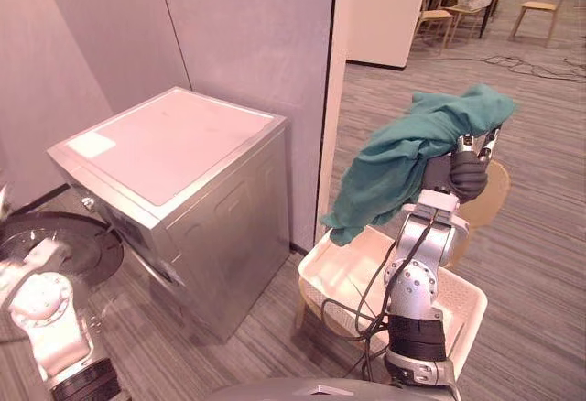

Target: Pick up the laundry basket with both hands and put the clothes into the washing machine.

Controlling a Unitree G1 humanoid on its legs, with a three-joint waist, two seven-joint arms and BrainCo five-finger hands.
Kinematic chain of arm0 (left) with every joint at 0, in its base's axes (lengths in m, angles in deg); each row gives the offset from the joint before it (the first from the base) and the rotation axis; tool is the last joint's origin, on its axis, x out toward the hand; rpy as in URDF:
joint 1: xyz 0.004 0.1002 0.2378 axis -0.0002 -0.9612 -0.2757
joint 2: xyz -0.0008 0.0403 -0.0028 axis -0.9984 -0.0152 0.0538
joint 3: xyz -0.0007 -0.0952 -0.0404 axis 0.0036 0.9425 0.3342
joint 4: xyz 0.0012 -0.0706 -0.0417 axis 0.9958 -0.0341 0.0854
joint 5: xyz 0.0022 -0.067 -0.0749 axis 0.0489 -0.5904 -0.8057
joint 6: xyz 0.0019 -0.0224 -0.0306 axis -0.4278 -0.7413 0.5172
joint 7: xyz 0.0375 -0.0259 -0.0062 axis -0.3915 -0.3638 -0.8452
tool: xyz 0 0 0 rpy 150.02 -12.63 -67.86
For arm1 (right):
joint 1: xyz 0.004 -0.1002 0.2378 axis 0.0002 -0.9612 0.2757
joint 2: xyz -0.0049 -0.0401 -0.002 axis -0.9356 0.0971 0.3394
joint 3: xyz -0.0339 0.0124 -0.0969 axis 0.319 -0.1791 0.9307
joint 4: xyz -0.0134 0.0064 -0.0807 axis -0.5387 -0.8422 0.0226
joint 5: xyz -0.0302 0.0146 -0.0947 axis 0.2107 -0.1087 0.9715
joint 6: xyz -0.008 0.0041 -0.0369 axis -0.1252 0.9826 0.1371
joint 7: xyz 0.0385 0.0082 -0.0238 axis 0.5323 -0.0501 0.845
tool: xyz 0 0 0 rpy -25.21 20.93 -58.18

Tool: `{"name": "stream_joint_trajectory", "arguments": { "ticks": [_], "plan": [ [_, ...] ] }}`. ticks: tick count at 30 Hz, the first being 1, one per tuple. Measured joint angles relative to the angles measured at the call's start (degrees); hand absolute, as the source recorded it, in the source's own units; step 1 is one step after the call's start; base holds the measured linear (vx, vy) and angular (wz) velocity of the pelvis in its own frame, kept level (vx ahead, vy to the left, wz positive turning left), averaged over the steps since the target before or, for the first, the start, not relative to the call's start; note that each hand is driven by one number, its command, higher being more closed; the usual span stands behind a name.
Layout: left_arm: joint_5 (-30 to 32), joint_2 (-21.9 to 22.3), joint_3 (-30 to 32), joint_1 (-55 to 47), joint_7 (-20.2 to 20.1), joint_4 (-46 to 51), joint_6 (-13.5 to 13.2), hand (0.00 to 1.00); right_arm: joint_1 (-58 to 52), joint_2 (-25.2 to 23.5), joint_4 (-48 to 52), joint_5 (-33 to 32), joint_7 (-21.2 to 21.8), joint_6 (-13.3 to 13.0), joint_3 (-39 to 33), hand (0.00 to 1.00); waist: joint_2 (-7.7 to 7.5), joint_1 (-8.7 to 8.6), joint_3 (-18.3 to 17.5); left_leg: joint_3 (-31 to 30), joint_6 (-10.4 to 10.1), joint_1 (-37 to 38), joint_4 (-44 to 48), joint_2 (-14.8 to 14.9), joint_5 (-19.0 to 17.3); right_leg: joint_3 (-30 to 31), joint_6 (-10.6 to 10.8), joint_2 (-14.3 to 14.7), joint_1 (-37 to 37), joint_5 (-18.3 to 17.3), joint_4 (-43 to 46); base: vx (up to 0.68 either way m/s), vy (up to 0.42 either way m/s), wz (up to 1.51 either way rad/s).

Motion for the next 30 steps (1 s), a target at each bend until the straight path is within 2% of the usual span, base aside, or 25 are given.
{"name": "stream_joint_trajectory", "arguments": {
  "ticks": [2,4,8,9,13,15,21,30],
  "plan": [
    [0.1,-1.4,-8.9,1.3,-2.0,2.5,-1.5,0.00,0.0,0.5,2.1,0.0,0.0,0.0,1.4,1.00,-0.11,-0.25,-0.1,1.1,0.0,0.3,0.0,0.4,-0.1,1.2,-0.4,0.5,-0.1,0.4,-0.5,-0.02,-0.017,-0.29],
    [-1.7,-3.6,-16.8,4.4,-7.3,2.3,-2.4,0.00,1.3,2.0,3.3,0.0,0.0,0.1,4.5,1.00,-0.16,-1.08,-0.2,2.6,-0.1,1.0,0.0,0.7,-0.5,2.6,-0.7,1.0,-0.3,0.7,-0.8,-0.02,-0.012,-0.33],
    [-7.1,-4.1,-28.0,11.3,-12.7,-0.5,-3.6,0.00,3.0,2.4,8.3,0.0,0.1,0.5,7.8,1.00,-0.37,-2.13,-0.5,4.7,-0.1,1.1,0.0,1.0,-0.6,4.5,-1.0,1.4,-1.6,1.6,-0.9,0.00,-0.001,-0.30],
    [-8.4,-4.1,-33.0,14.4,-14.6,-4.2,-3.6,0.00,3.8,2.6,9.3,0.1,0.2,0.4,9.0,1.00,-0.43,-2.48,-0.5,5.4,0.0,1.3,0.1,1.1,-0.5,5.2,-1.1,1.5,-1.9,1.9,-1.0,0.02,0.000,-0.28],
    [-11.0,-3.4,-42.8,21.8,-17.5,-15.6,-2.3,0.00,5.5,2.8,9.3,0.1,0.0,0.5,10.0,1.00,-0.46,-3.81,-0.5,6.0,-0.1,1.7,0.0,1.1,-0.6,6.1,-0.9,1.7,-2.0,2.0,-1.1,0.01,-0.002,-0.14],
    [-13.8,-1.4,-48.3,27.0,-19.6,-24.1,-0.9,0.00,5.9,3.0,9.3,0.1,-0.5,0.5,11.7,1.00,-0.44,-4.98,-0.5,7.0,0.0,1.8,0.0,1.1,-0.7,6.7,-0.8,1.8,-2.2,2.3,-1.5,0.00,0.001,-0.12],
    [-14.2,2.5,-55.5,35.2,-21.1,-33.8,2.1,0.00,5.9,3.5,9.1,0.0,-2.3,0.7,14.4,1.00,-0.46,-6.07,-0.5,8.3,-0.1,1.9,-0.1,1.2,-1.1,8.3,-0.4,2.1,-3.1,2.9,-1.7,-0.01,0.000,-0.14],
    [-14.2,8.2,-66.8,41.4,-22.0,-38.8,3.9,0.00,6.6,1.7,9.0,0.0,-2.5,0.5,16.0,1.00,-0.62,-6.57,-0.4,8.6,0.0,2.4,-0.2,1.1,-1.1,8.9,-0.3,2.1,-3.0,2.9,-1.7,-0.02,-0.001,-0.02]
  ]
}}
